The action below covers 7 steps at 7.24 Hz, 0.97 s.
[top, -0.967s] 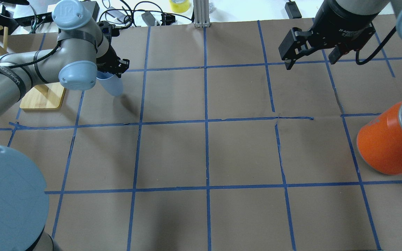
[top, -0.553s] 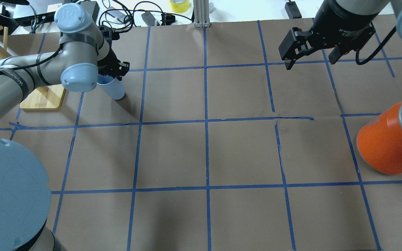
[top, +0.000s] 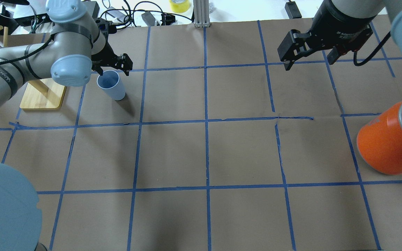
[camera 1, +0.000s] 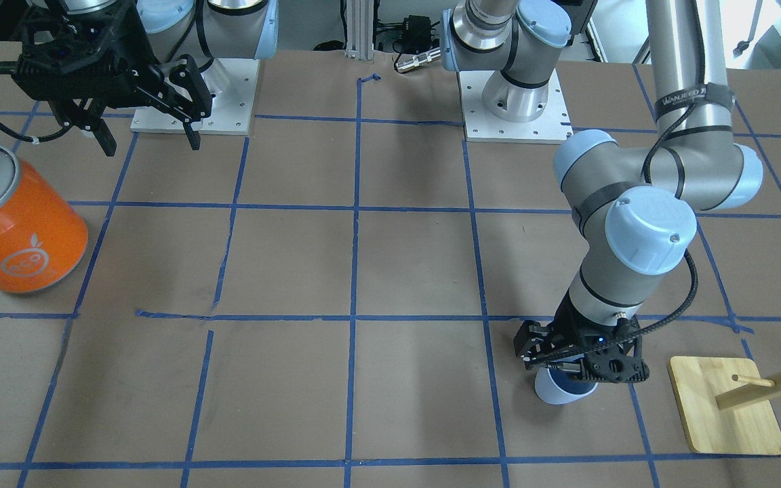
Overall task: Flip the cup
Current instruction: 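Open the left gripper and raise it away from the cup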
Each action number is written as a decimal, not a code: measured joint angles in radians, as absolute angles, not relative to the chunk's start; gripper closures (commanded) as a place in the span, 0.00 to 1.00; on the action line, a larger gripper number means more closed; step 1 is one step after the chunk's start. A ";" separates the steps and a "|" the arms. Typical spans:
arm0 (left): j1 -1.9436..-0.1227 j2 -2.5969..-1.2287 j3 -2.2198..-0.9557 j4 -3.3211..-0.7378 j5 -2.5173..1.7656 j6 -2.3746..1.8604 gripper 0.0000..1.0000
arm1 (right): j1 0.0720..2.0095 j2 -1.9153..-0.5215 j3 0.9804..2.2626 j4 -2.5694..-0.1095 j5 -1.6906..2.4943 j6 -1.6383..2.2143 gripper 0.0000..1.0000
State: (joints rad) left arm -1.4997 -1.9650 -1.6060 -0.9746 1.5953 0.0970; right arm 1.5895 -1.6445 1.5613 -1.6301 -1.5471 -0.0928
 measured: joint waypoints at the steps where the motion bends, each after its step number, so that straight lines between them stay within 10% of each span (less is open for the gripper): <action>1: -1.501 -1.907 -1.599 -1.054 1.595 0.076 0.00 | 1.589 -1.645 1.565 -1.634 -1.550 -0.094 0.00; 7: -1.515 -1.562 -1.563 -1.540 1.585 0.013 0.00 | 1.586 -1.647 1.566 -1.632 -1.598 -0.081 0.00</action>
State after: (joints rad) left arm -1.5154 -1.5622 -1.5631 -1.5398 1.5852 0.0128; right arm 1.5861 -1.6466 1.5657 -1.6322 -1.5977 -0.0808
